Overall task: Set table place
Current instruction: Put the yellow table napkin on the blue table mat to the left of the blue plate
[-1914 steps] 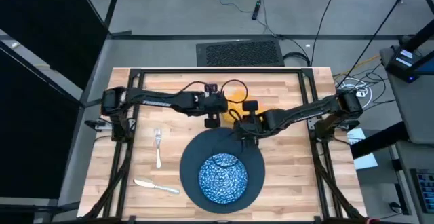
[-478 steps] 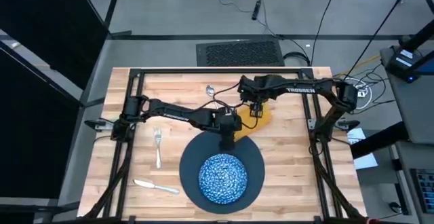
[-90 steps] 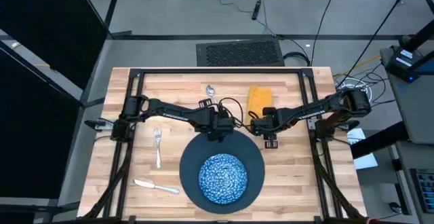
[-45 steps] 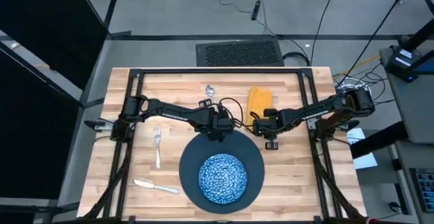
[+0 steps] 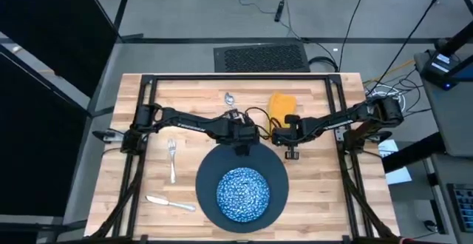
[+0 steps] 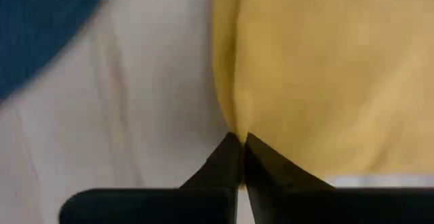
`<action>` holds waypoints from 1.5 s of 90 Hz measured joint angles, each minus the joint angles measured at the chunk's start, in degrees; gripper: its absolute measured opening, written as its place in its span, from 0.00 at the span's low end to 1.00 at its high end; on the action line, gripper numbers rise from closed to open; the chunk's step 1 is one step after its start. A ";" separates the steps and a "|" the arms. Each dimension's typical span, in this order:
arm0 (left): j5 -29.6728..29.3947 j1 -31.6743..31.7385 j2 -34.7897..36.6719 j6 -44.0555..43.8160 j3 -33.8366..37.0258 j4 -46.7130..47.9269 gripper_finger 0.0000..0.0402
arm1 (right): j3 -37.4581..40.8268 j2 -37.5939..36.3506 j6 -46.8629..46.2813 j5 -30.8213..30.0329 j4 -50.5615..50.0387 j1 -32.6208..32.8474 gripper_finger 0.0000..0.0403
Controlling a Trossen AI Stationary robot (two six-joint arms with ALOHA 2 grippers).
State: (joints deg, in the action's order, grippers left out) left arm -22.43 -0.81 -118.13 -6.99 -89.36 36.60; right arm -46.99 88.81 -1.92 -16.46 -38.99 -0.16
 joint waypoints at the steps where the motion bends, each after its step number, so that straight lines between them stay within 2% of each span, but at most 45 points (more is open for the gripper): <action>1: 0.63 -0.02 0.00 0.05 0.00 -0.67 0.36 | -0.34 -0.01 0.10 -0.12 -0.38 0.02 0.00; 18: 9.77 1.83 -0.04 -0.95 1.60 -13.85 0.36 | -4.16 -0.12 0.97 -1.91 -7.16 0.10 0.00; 29: 19.81 6.05 -0.11 -7.95 1.86 -15.81 0.36 | -4.26 -0.08 1.13 -1.85 -7.65 0.10 0.00; 37: 23.42 8.42 -0.11 -13.24 1.86 -16.30 0.36 | -4.29 -0.08 1.17 -1.77 -7.76 0.08 0.00; 50: 23.64 11.97 -0.09 -22.38 1.86 -16.94 0.36 | -4.29 -0.10 1.36 -1.65 -7.04 0.21 0.00; 62: 24.35 14.07 -0.44 -26.91 1.86 -17.01 0.36 | -4.36 -0.14 1.80 -1.84 -5.83 0.21 0.00; 76: 27.61 15.05 -0.63 -28.54 1.86 -16.96 0.36 | -4.38 -0.17 3.42 -3.08 -3.55 0.25 0.00; 91: 28.01 15.07 -0.63 -28.68 1.86 -16.80 0.36 | -4.40 -0.21 4.97 -5.64 -1.29 0.01 0.00; 122: 29.98 15.12 -3.84 -31.71 1.99 -16.39 0.36 | -4.45 -0.30 5.50 -5.71 -1.04 -1.39 0.00; 135: 32.21 15.07 -5.92 -33.19 1.90 -20.18 0.36 | -4.47 -0.32 5.62 -5.70 -0.96 -1.39 0.00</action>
State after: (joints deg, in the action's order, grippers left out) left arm 9.78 14.25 -124.05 -40.18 -87.46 16.41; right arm -51.46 88.49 3.70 -22.16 -39.94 -1.54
